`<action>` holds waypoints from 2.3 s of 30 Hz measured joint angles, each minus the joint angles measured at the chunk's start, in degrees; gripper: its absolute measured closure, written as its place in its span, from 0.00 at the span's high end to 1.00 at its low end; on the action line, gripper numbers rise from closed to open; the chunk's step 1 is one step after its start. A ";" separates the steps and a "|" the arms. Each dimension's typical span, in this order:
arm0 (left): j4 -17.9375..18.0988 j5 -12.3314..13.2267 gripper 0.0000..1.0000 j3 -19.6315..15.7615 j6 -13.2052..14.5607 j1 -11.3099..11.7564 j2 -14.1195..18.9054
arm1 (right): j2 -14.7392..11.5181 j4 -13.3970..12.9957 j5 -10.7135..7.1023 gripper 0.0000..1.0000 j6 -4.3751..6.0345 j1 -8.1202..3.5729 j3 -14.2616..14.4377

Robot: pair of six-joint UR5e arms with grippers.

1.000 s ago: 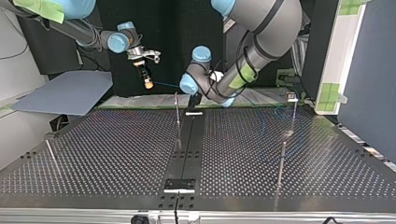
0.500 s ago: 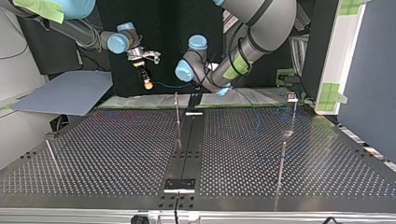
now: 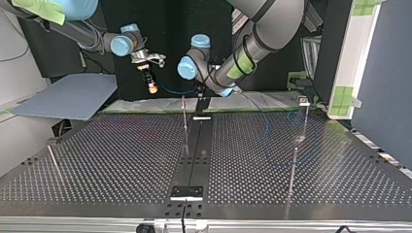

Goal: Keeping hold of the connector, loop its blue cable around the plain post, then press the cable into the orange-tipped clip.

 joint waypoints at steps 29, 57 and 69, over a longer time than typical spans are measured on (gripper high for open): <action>14.70 -1.72 0.00 -3.03 -1.94 -0.33 -1.42 | 0.00 0.42 0.68 0.00 -0.01 -0.70 0.00; 16.16 -0.19 0.00 -3.07 -1.63 1.08 -2.04 | 0.08 -0.62 0.55 0.00 1.04 -0.93 -0.02; 17.10 0.39 0.00 -2.73 -1.69 1.35 -3.82 | 0.24 -1.05 -0.24 0.00 1.18 -0.73 -0.58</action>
